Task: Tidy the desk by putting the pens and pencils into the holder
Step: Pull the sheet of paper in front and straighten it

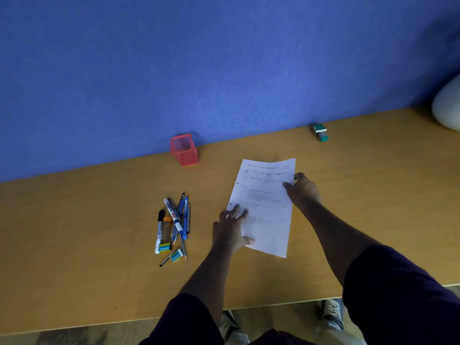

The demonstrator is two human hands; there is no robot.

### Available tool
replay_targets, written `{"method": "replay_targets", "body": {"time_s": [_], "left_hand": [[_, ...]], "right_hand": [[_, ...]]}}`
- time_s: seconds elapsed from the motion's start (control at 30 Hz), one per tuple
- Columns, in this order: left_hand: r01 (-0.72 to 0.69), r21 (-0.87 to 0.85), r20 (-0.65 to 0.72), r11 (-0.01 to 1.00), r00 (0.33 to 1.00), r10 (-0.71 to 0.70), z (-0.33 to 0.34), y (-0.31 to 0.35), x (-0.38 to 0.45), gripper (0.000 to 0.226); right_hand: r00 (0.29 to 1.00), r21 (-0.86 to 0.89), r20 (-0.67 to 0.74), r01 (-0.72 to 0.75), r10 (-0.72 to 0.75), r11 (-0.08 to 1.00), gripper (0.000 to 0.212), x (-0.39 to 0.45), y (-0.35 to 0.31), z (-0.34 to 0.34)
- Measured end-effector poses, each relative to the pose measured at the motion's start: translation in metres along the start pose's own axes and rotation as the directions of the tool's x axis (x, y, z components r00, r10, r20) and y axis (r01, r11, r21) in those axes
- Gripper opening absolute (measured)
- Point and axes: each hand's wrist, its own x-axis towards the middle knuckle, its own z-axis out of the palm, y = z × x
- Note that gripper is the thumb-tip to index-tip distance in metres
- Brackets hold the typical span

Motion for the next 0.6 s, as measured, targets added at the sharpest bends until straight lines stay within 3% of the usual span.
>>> {"method": "replay_targets", "body": {"time_s": [0.07,0.17,0.23,0.3,0.37,0.43,0.5,0.6], "left_hand": [[0.046,-0.011,-0.034,0.999,0.998,-0.046,0.006,0.011,-0.004,0.101],[0.116,-0.006,-0.058,0.993,0.992,-0.116,0.014,0.030,-0.008,0.097],[0.113,0.024,-0.095,0.993,0.989,-0.110,0.018,0.041,-0.010,0.086],[0.056,0.041,-0.163,0.998,0.985,-0.048,0.018,0.047,-0.009,0.062],[-0.007,0.069,-0.193,0.998,0.981,0.020,0.010,0.046,-0.004,0.037],[-0.050,0.132,-0.153,0.990,0.986,0.071,-0.002,0.039,0.004,0.028],[-0.084,0.167,-0.113,0.982,0.988,0.104,-0.011,0.027,0.011,0.043],[-0.074,0.115,-0.013,0.991,0.997,0.076,-0.009,0.008,0.011,0.097]], "right_hand": [[0.999,-0.032,-0.009,0.038,-0.038,0.999,0.050,0.000,-0.002,0.002],[0.981,-0.294,-0.017,0.179,-0.193,0.939,0.066,-0.005,0.004,0.005],[0.965,-0.427,0.083,0.260,-0.248,0.866,0.086,-0.009,0.010,0.006],[0.950,-0.445,0.199,0.308,-0.242,0.841,0.098,-0.012,0.017,0.006],[0.929,-0.470,0.288,0.349,-0.233,0.811,0.096,-0.013,0.025,0.004],[0.908,-0.507,0.346,0.393,-0.237,0.767,0.088,-0.013,0.031,0.003],[0.893,-0.515,0.370,0.426,-0.255,0.744,0.085,-0.012,0.033,0.001],[0.873,-0.518,0.389,0.473,-0.296,0.713,0.086,-0.011,0.033,0.000]]}}
